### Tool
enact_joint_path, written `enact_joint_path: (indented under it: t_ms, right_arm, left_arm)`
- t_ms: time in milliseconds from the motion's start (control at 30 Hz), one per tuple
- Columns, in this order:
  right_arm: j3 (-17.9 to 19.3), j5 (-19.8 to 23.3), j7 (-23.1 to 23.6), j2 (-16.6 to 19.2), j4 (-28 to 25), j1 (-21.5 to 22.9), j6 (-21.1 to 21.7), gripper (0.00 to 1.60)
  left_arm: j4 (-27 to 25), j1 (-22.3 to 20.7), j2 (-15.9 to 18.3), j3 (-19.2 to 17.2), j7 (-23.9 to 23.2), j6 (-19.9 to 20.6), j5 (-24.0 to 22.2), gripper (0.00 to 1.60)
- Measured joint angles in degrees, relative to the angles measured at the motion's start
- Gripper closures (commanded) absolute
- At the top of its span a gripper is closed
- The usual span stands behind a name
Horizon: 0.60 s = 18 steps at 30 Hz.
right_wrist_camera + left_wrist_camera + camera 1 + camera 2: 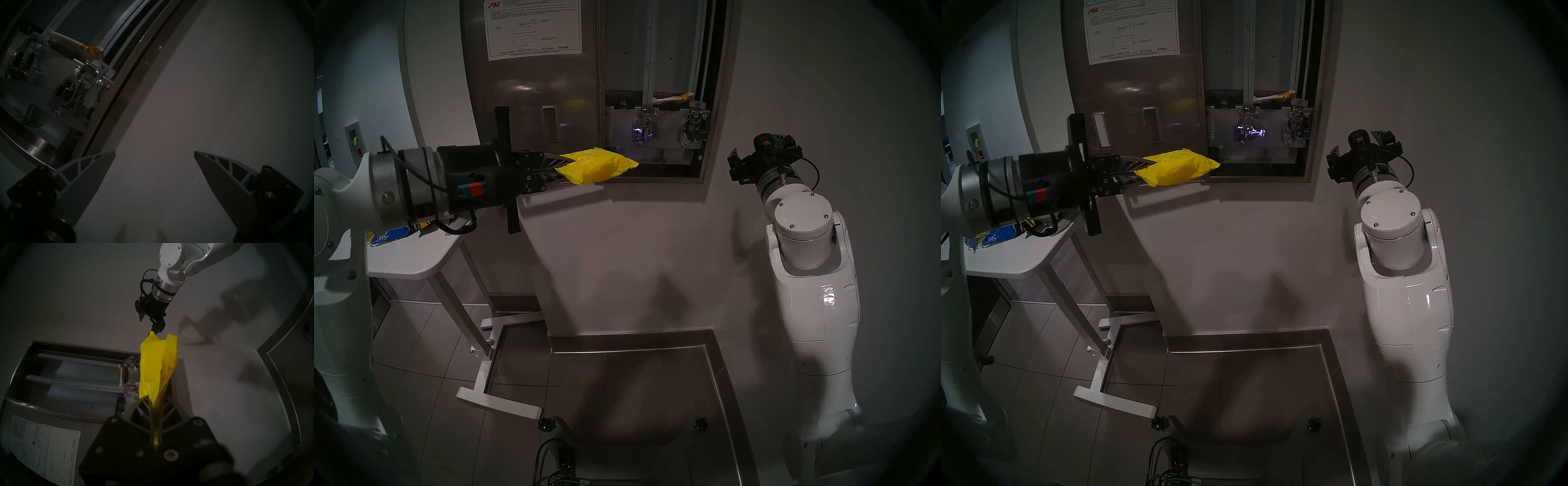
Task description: Open the dispenser door, put the pads inside, close the door
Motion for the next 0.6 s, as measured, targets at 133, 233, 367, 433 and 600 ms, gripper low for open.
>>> enact_joint_path:
  t_ms: [133, 233, 367, 433, 600]
  right_arm:
    - [0.0, 0.0, 0.0, 0.0, 0.0, 0.0, 0.0, 0.0]
    - [0.0, 0.0, 0.0, 0.0, 0.0, 0.0, 0.0, 0.0]
    - [0.0, 0.0, 0.0, 0.0, 0.0, 0.0, 0.0, 0.0]
    - [0.0, 0.0, 0.0, 0.0, 0.0, 0.0, 0.0, 0.0]
    - [0.0, 0.0, 0.0, 0.0, 0.0, 0.0, 0.0, 0.0]
  left_arm:
    - [0.0, -1.3, 0.3, 2.2, 0.9, 1.5, 2.2, 1.6]
    - [0.0, -2.3, 0.5, 4.0, 1.7, 2.8, 3.9, 1.6]
    - [0.0, -3.9, 0.6, 6.8, 2.8, 4.5, 6.0, 1.6]
    - [0.0, -4.8, 0.4, 8.8, 3.5, 5.5, 7.1, 1.6]
    - [0.0, -6.6, -0.2, 13.5, 5.0, 7.6, 9.8, 1.6]
